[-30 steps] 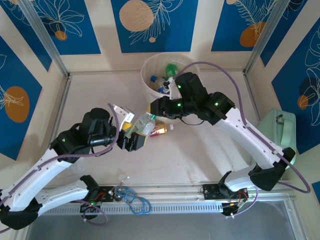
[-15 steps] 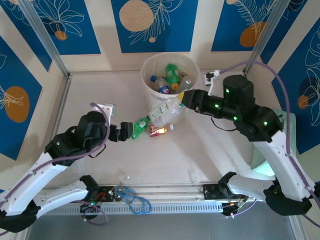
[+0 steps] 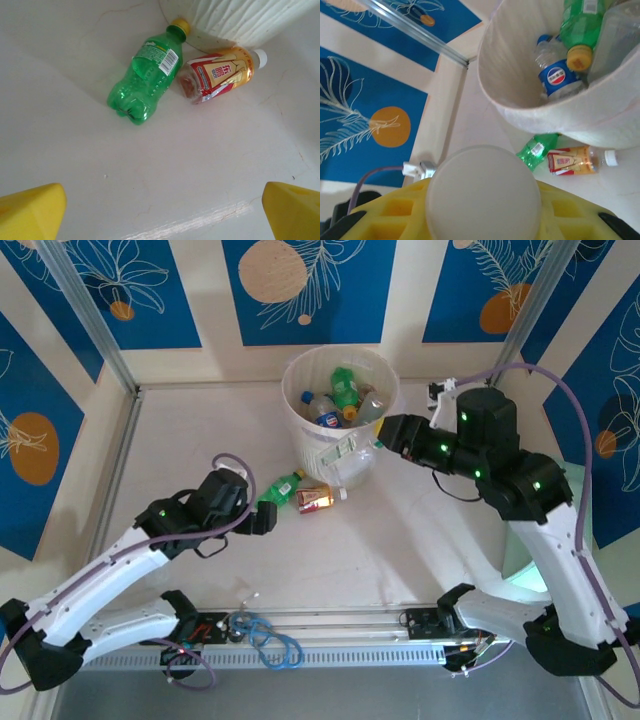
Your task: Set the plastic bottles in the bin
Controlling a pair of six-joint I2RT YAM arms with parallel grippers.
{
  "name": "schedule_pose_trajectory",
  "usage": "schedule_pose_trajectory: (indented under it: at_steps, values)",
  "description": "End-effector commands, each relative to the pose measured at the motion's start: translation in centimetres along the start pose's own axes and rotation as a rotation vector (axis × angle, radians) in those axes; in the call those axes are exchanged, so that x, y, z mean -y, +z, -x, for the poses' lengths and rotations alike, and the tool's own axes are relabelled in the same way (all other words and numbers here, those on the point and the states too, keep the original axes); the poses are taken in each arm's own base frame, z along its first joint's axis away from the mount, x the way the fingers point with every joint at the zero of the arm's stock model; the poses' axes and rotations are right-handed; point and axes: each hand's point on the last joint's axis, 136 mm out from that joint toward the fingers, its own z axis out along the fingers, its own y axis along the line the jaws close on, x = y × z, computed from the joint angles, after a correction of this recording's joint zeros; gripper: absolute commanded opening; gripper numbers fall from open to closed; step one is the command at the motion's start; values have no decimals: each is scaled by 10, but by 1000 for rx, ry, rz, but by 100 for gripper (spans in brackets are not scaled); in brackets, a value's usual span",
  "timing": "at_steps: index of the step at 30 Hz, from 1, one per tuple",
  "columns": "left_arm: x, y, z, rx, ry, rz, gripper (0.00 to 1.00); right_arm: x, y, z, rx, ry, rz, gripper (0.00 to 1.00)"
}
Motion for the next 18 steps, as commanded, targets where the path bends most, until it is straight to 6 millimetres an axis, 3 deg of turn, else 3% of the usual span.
schedule_pose_trajectory:
  at_steps: [1,9,18]
  values:
    - [9,8,0,-24,9,-46,100,-15,3,25,36,-23,39,25]
    - [0,25,-3,-78,13,13,100,-30,37,87,70,-12,56,26]
    - [-7,37,-4,-124,17,46,97,-17,89,120,34,-25,4,26]
